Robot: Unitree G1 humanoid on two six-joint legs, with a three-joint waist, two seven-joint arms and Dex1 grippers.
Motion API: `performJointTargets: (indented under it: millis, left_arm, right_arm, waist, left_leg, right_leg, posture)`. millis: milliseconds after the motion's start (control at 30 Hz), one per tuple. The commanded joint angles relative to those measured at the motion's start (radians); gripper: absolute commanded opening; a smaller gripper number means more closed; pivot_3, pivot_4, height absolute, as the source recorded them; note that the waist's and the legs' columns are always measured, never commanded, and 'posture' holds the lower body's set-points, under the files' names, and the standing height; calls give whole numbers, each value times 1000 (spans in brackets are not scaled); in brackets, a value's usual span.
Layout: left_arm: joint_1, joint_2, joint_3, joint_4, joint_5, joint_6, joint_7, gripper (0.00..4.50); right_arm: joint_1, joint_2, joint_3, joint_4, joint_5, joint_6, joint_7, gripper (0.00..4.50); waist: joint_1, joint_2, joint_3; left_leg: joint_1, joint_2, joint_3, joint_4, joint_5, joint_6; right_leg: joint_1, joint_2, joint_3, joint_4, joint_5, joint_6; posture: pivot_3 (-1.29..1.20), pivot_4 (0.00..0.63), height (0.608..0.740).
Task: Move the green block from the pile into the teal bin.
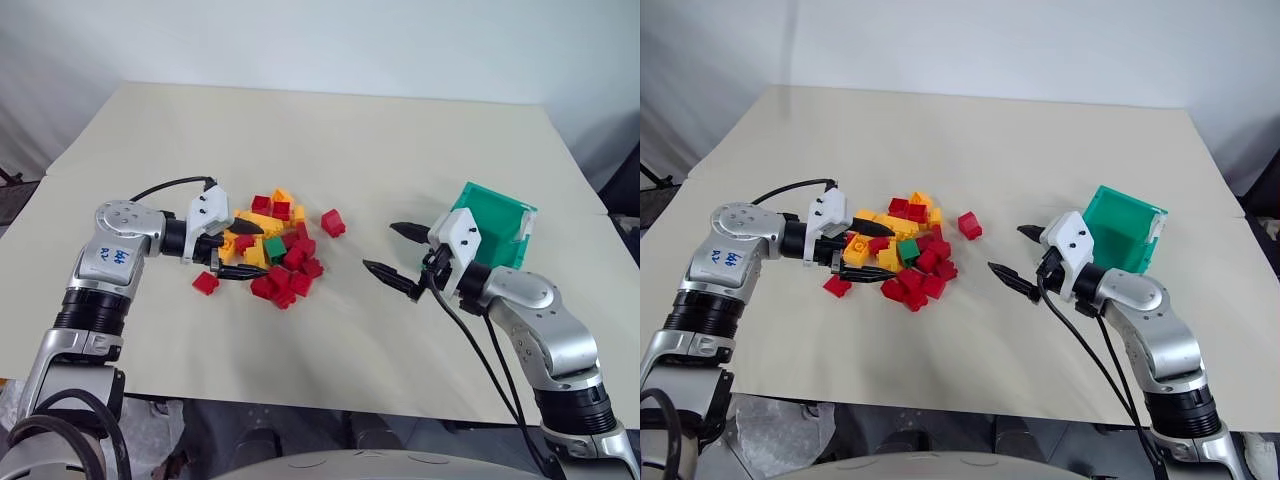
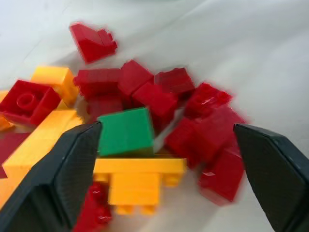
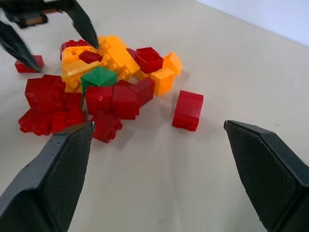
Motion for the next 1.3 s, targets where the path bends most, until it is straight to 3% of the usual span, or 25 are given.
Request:
performJointTargets:
  millis: [33, 333, 700, 867, 1133, 1300]
  left_arm:
    - [-53, -11, -59, 57, 99, 29, 51, 4455]
    - [-185, -71, -161, 227, 218, 4, 32, 4455]
    - [-130, -69, -184, 160, 240, 31, -6, 4455]
    - [-138, -95, -139, 171, 232, -10, 97, 4455]
    - [-122, -66, -54, 120, 132, 90, 24, 4455]
    - [-95, -61, -77, 114, 151, 123, 17, 3248]
  right_arm:
    - [13, 15, -4, -35, -2, -25, -17, 4500]
    - [62, 25, -16, -79, -13, -24, -59, 4500]
    - [91, 29, -15, -104, -13, -20, -92, 4500]
    - [82, 30, -13, -94, -14, -23, -94, 4500]
    - [81, 3, -44, -84, -9, -21, -82, 4500]
    - [66, -5, -41, -67, -10, -25, -78, 4500]
  waist:
    - [0, 0, 0]
    - [-3, 0, 0]
    - [-3, 0, 0]
    - [-2, 0, 0]
    - [-5, 0, 0]
    - [-2, 0, 0]
  left_leg:
    - [0, 0, 0, 0, 0, 0]
    - [2, -1, 1, 1, 0, 0]
    - [2, -1, 1, 1, 0, 0]
    - [3, -1, 1, 2, 0, 0]
    - [2, -1, 1, 2, 0, 0]
    - [2, -1, 1, 2, 0, 0]
  right_leg:
    - [0, 0, 0, 0, 0, 0]
    - [1, 0, 2, 2, 0, 1]
    - [1, 0, 2, 2, 0, 1]
    - [1, 0, 2, 3, 0, 1]
    - [0, 0, 2, 4, 0, 1]
    - [1, 0, 2, 3, 0, 1]
  posture:
    - [0, 150, 740]
    - [0, 150, 740]
    - [0, 150, 740]
    - [0, 150, 740]
    - [0, 150, 740]
    - [0, 150, 740]
